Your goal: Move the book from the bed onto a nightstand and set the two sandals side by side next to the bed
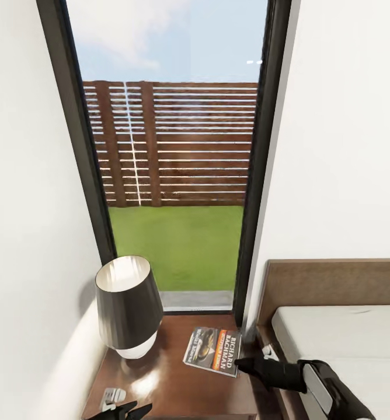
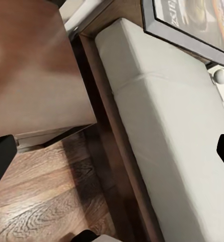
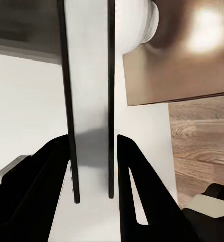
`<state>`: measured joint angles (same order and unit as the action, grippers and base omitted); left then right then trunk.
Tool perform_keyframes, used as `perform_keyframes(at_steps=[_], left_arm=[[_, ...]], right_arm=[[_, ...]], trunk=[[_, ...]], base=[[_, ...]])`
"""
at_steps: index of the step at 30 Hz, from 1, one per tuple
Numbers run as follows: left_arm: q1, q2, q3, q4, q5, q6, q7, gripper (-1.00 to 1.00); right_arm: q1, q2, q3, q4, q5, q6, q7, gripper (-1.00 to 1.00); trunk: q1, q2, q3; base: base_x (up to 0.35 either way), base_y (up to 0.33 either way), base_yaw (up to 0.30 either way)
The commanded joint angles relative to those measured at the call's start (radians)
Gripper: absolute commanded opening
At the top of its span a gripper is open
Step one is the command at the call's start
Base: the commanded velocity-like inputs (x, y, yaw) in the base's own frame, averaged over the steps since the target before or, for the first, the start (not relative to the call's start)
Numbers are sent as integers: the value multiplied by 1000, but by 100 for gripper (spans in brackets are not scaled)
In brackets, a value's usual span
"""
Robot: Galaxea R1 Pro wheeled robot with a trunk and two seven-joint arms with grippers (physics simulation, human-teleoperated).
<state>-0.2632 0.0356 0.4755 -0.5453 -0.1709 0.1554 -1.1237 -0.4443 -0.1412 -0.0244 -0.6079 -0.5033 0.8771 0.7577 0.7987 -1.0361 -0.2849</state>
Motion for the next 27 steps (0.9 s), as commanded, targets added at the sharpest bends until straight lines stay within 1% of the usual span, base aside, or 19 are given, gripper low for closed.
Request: perform_keyframes(at_steps=[1, 2, 5, 10, 13, 14, 16, 20, 27], left_arm=[[-1, -1, 8, -1, -8, 9, -8, 100], [-1, -1, 8, 0, -7, 8, -7, 100], [-1, 0, 8, 1, -7, 8, -7, 100], [-1, 0, 8, 1, -7, 7, -6, 100], [-1, 0, 8, 1, -7, 7, -5, 100], [-1, 0, 8, 1, -7, 7, -5, 100], [-1, 0, 9, 1, -7, 7, -4, 100], [-1, 0, 9, 1, -6, 8, -5, 100], [-1, 0, 9, 1, -5, 9, -4, 100]], right_arm=[[-2, 11, -3, 0, -2, 5, -16, -100], [-5, 25, -3, -1, -3, 10, -31, -100], [-32, 45, -3, -2, -5, 25, -42, -100], [-50, 60, -5, 3, -6, 32, -52, -100], [-53, 73, -5, 6, -6, 32, -83, -100], [-53, 87, -5, 7, -6, 31, -110, -100], [-54, 105, -5, 7, -6, 31, -132, -100], [-54, 115, -6, 7, -6, 31, -143, -100], [-54, 117, -6, 7, -7, 32, -146, -100]], trunk=[[0, -1, -1], [0, -1, -1], [0, -1, -1], [0, -1, -1], [0, -1, -1], [0, -1, -1], [0, -1, -1], [0, -1, -1], [0, -1, -1]], base=[[0, 0, 0], [0, 0, 0], [0, 0, 0], [0, 0, 0], [0, 0, 0], [0, 0, 0], [0, 0, 0], [0, 0, 0], [0, 0, 0]])
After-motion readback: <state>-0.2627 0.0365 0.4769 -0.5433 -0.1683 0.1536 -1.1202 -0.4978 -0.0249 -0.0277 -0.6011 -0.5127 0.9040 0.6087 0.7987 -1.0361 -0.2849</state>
